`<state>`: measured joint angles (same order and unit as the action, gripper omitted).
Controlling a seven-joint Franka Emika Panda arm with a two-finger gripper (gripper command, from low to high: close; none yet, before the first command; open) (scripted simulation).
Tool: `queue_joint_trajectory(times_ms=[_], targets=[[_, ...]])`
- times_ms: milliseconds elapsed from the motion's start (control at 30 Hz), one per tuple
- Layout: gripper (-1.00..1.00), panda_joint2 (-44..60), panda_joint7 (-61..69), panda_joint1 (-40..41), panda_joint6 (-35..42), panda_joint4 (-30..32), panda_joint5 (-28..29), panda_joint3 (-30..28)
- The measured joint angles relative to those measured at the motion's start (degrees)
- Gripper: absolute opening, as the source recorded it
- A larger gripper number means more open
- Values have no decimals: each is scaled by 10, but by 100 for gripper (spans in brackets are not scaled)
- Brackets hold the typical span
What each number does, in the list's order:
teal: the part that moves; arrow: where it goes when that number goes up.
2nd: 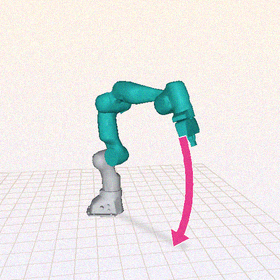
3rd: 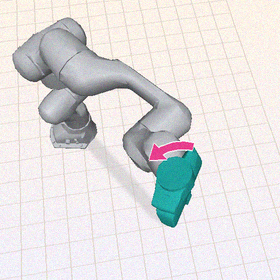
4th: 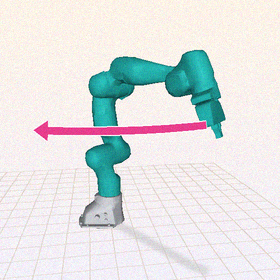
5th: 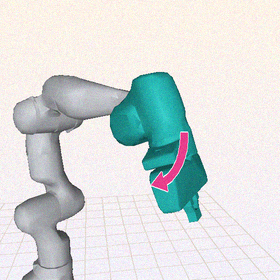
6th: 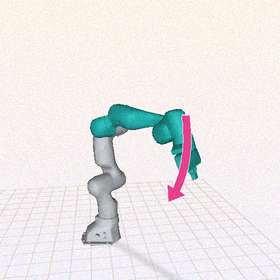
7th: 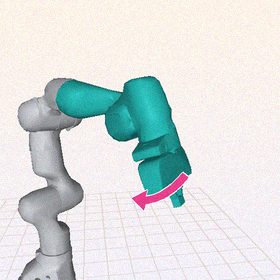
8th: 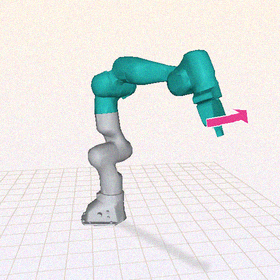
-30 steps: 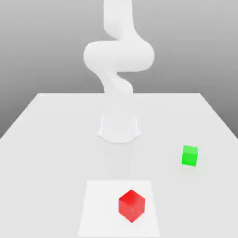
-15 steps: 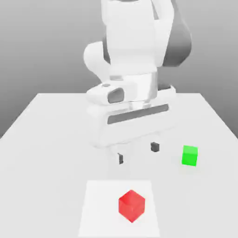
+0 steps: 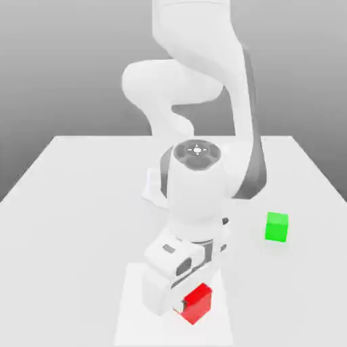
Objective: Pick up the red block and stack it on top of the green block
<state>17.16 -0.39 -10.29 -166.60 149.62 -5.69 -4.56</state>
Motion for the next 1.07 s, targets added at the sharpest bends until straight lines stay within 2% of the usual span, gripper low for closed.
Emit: queue_joint_trajectory(times_ms=[67, 267, 467, 667, 767, 933, 967, 1067], targets=[[-100, 2, 0, 1, -2, 0, 0, 1], [-100, -108, -15, -15, 85, 22, 32, -6], [-100, -225, 143, -179, 116, 110, -12, 70], [-100, -324, 266, -305, 132, 192, -19, 129], [-100, -310, 297, -341, 94, 214, -12, 156], [-100, -213, 278, -330, -3, 214, 26, 167], [100, -194, 270, -329, -21, 214, 38, 162], [100, -194, 270, -330, -21, 214, 38, 162]])
